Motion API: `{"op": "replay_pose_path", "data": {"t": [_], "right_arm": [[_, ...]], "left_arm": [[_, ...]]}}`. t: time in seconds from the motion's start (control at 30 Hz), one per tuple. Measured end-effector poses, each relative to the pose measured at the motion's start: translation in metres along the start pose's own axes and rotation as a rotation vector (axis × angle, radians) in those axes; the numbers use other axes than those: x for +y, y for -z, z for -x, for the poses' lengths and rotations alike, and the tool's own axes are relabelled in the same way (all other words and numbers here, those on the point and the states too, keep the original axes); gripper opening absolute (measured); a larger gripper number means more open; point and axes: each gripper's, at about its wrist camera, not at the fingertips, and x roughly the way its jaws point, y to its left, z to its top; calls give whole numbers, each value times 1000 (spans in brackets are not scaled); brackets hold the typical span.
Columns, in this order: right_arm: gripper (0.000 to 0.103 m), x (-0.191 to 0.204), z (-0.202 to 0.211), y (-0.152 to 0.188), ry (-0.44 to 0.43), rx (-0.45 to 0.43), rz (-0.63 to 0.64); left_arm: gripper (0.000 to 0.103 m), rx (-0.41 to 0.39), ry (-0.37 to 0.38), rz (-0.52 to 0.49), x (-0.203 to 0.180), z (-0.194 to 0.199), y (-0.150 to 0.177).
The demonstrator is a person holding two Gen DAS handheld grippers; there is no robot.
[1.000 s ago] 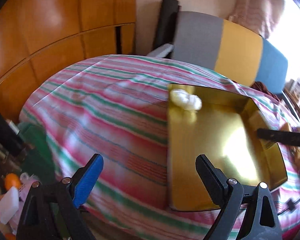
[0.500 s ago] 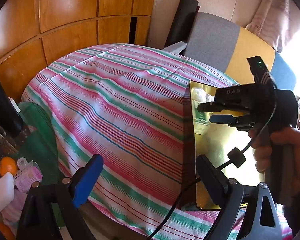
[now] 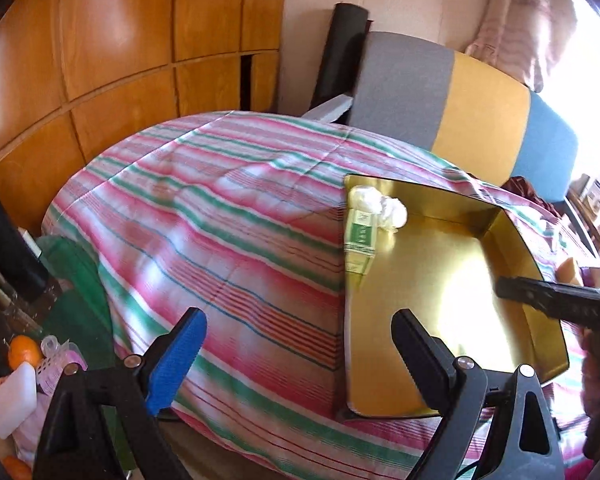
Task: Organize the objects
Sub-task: 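Carry the green box into the gold tray beside the bundle and open the right tool, then move both tools back toward the pile of items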
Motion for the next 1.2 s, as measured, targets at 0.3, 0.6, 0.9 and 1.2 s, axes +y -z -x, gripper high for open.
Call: {"op": "replay_pose_path", "data": {"t": [0.3, 0.6, 0.9, 1.2], "right_arm": [[48, -72, 75, 49, 102, -79, -92], [48, -166, 163, 102, 279, -195, -331], [53, -254, 244, 180, 447, -336, -651], [62, -300, 261, 237, 257, -565, -982]], "left_arm": [[94, -9, 78, -119, -49, 8, -1], [91, -18, 209, -298, -119, 14, 0], [90, 78, 452, -454, -214, 6, 3], [85, 150, 690, -688, -328, 3, 43]]}}
